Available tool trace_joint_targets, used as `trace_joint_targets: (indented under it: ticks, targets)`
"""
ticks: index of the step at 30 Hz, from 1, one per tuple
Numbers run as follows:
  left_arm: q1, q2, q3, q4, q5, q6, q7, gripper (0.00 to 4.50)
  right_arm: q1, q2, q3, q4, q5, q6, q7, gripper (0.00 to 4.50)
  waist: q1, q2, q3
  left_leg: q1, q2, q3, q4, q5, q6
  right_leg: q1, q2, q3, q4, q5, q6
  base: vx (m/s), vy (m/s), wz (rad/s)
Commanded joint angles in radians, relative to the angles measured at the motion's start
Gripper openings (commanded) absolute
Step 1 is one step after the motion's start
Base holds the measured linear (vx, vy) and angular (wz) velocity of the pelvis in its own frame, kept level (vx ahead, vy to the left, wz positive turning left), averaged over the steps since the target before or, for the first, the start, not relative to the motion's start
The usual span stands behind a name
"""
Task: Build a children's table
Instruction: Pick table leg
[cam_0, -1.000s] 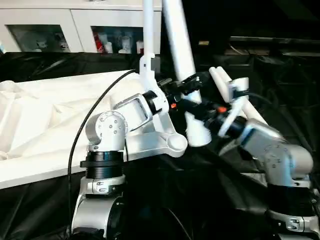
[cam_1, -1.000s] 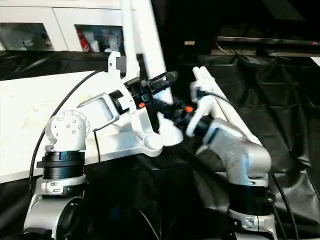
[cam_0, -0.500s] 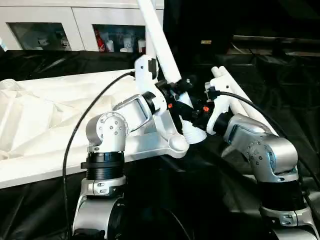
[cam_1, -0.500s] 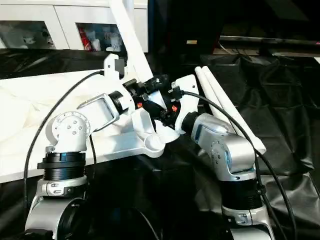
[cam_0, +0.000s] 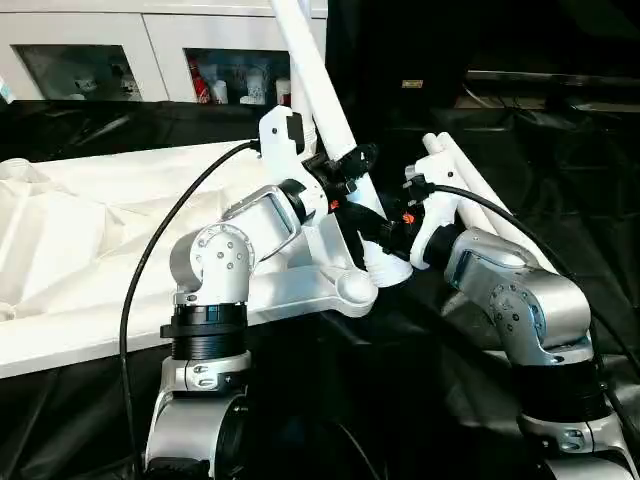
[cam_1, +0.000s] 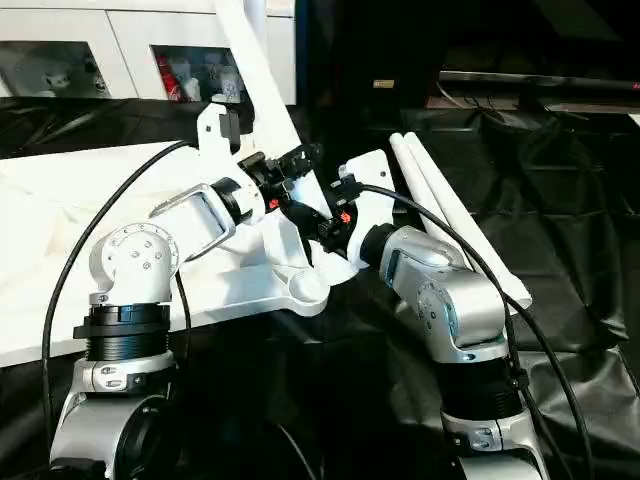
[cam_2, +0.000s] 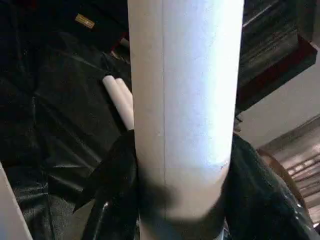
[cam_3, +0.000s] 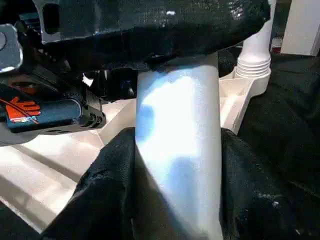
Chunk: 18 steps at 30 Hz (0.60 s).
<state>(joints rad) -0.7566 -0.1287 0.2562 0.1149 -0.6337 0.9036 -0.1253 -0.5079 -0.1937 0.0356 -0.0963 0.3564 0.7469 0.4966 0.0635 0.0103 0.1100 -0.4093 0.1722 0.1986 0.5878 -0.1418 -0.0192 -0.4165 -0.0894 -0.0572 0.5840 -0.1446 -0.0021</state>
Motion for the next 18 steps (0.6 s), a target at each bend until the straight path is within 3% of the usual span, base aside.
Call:
trace_joint_targets:
  ticks: [1,7,10,13,16,18]
  targets:
    - [0.005,-0.026,-0.009,-0.013,-0.01,-0.013,0.0,1.9,-0.012,-0.004,0.005,-0.018,0.005,-0.007,0.0,2.21,0.005,0.006,-0.104,0.035,0.044,-0.028,-0.063,-0.26,-0.001,0.053,-0.046,0.031,-0.067,-0.251,-0.175,0.0,0.0,0.0]
    - [0.003,0.009,-0.033,-0.026,-0.028,-0.024,-0.085,1.89,-0.018,-0.009,-0.032,-0.015,0.058,0.032,0.025,2.9,0.007,0.005,-0.108,0.035,0.044,-0.028,-0.06,-0.24,0.009,0.055,-0.046,0.031,-0.064,-0.239,-0.179,0.0,0.0,0.0]
    - [-0.001,0.079,-0.081,-0.05,-0.052,0.001,-0.212,1.89,-0.018,-0.04,-0.083,-0.029,0.157,0.117,0.095,3.17,0.013,0.006,-0.111,0.036,0.044,-0.028,-0.058,-0.221,0.02,0.057,-0.046,0.031,-0.059,-0.215,-0.192,0.0,0.0,0.0]
    - [-0.008,0.165,-0.131,-0.07,-0.081,0.032,-0.369,1.88,0.001,-0.127,-0.085,-0.05,0.242,0.231,0.211,3.43,0.021,0.005,-0.113,0.037,0.046,-0.025,-0.055,-0.194,0.024,0.058,-0.046,0.032,-0.052,-0.187,-0.205,0.0,0.0,0.0]
    - [-0.012,0.232,-0.166,-0.087,-0.103,0.04,-0.512,1.88,0.018,-0.194,-0.069,-0.076,0.3,0.284,0.299,3.43,0.028,0.003,-0.113,0.036,0.043,-0.023,-0.052,-0.187,0.03,0.059,-0.049,0.033,-0.052,-0.205,-0.207,0.0,0.0,0.0]
    - [-0.014,0.262,-0.178,-0.097,-0.12,0.039,-0.589,1.88,0.022,-0.222,-0.056,-0.092,0.319,0.311,0.328,3.43,0.032,0.003,-0.112,0.037,0.042,-0.022,-0.051,-0.214,0.018,0.057,-0.053,0.034,-0.057,-0.287,-0.187,0.0,0.0,0.0]
